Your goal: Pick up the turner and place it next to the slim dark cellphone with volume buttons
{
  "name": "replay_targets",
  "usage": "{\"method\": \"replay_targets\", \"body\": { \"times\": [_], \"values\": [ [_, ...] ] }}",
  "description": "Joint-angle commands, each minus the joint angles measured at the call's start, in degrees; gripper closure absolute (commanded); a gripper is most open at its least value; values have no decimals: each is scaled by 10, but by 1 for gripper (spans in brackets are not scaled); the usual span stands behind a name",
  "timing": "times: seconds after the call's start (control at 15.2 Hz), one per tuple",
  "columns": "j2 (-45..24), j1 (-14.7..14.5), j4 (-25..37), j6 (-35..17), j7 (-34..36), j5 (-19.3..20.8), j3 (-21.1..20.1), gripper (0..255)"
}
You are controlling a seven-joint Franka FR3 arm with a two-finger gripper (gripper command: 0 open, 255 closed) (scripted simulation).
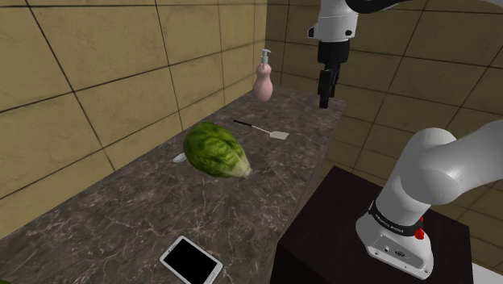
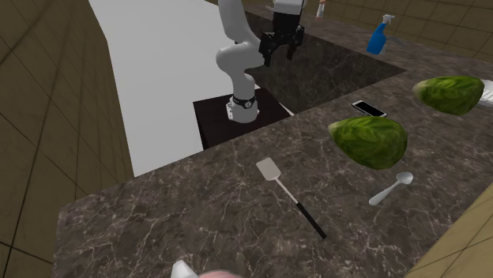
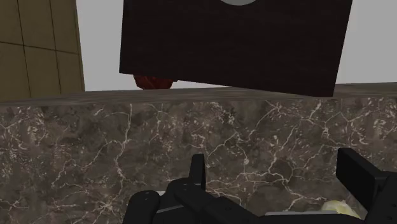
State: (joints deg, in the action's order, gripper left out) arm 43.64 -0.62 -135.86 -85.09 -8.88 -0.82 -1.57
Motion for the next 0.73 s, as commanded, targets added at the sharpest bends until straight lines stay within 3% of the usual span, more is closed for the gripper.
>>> {"method": "replay_targets", "body": {
  "times": [0.0, 0.66],
  "values": [
    [0, 0, 0, 0, 0, 0, 0, 0],
    [-153, 16, -15, -204, -27, 17, 29, 0]
  ]
}}
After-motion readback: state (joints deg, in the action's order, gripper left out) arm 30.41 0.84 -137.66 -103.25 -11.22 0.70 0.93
